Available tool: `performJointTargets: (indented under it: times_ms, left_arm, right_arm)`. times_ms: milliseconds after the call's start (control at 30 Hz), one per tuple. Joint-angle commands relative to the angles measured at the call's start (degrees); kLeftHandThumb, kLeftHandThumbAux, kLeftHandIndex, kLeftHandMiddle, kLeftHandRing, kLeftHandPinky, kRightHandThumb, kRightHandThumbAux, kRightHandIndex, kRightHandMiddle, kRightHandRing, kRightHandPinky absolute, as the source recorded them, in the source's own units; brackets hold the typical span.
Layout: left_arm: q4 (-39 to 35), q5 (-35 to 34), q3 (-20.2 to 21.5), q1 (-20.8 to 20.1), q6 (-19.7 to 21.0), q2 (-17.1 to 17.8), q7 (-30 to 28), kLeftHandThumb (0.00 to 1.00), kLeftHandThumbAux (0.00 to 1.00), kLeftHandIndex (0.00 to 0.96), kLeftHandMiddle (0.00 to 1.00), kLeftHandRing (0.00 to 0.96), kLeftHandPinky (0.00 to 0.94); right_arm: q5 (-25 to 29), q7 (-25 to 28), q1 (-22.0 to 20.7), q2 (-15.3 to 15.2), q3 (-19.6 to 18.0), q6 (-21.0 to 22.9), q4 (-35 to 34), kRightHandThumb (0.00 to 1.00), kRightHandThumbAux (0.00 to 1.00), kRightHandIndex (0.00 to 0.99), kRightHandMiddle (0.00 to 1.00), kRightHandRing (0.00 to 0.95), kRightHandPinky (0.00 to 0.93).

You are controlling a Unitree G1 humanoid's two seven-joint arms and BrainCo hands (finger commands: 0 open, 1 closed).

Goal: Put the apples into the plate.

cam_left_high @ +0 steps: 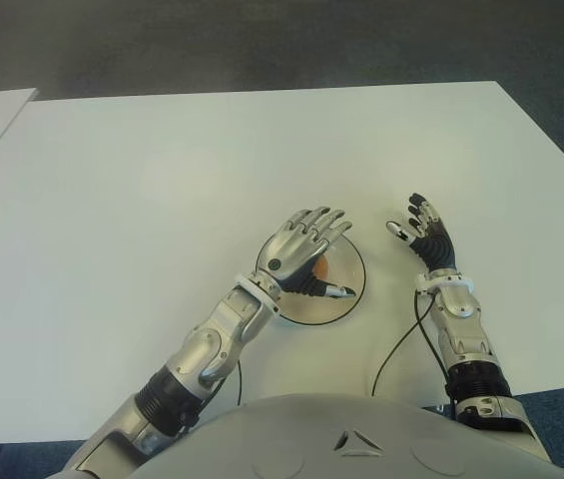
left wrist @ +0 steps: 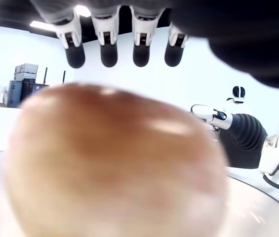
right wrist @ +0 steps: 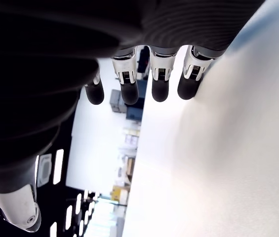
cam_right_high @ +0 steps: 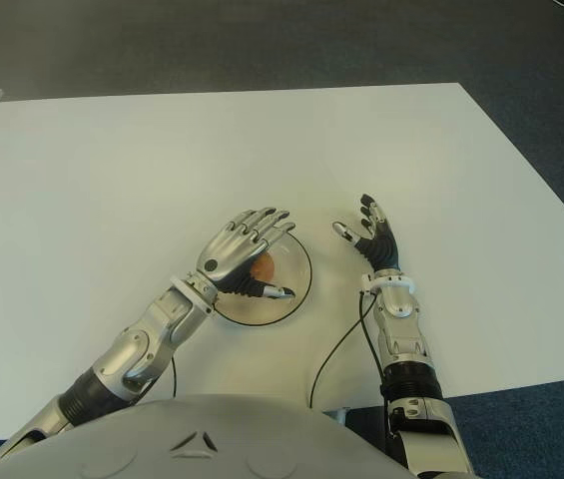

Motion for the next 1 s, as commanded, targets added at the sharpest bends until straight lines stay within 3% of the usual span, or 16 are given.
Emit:
performJointTargets:
  times_ms: [33, 233, 433, 567, 833, 1000]
  left_arm:
    - [0.39, -0.41, 0.74, 0.09, 0.38, 0.06, -1.03, 0.052, 0.264, 0.0, 0.0, 0.0, 0.0]
    - [-0.5, -1.72, 3.65, 0.95, 2.47, -0.71, -0.59, 0.076, 0.26, 0.0, 0.0, 0.0, 0.0]
    - [-0.7, -8.77, 8.4, 4.22, 5.24, -5.69, 3.53, 0.11, 0.279, 0.0, 0.0, 0.0, 0.0]
    - [0.44, -13.54, 11.46, 6.83, 3.59, -7.16, 8.38, 0.131, 0.294, 0.0, 0.0, 0.0, 0.027]
    - [2.23, -22.48, 16.51, 13.64, -3.39, -9.58, 19.12, 0.147, 0.309, 0.027, 0.001, 0.0, 0.065]
    - [6.08, -30.48, 19.93, 16.35, -10.79, -10.08, 22.16, 0.141, 0.314, 0.044, 0.011, 0.011, 0.065]
  right_arm:
    - [-0.9, 1.61, 4.23, 1.85, 1.95, 5.19, 3.6, 0.028, 0.672, 0.0, 0.0, 0.004, 0.0]
    - [-0.9, 1.74, 4.54, 1.88, 2.04, 4.96, 3.36, 0.026, 0.678, 0.0, 0.0, 0.005, 0.0]
    - [-0.3, 1.93, 4.92, 2.06, 1.75, 5.12, 2.88, 0.031, 0.675, 0.0, 0.003, 0.016, 0.0]
    - [-0.01, 2.0, 5.34, 2.19, 1.64, 4.85, 2.44, 0.028, 0.669, 0.0, 0.003, 0.012, 0.0]
    - [-0.19, 2.34, 7.16, 2.1, 1.92, 3.35, -0.64, 0.012, 0.668, 0.0, 0.0, 0.0, 0.0]
    - [0.46, 3.11, 7.6, 2.14, 1.88, 2.41, -2.39, 0.018, 0.65, 0.0, 0.0, 0.0, 0.0]
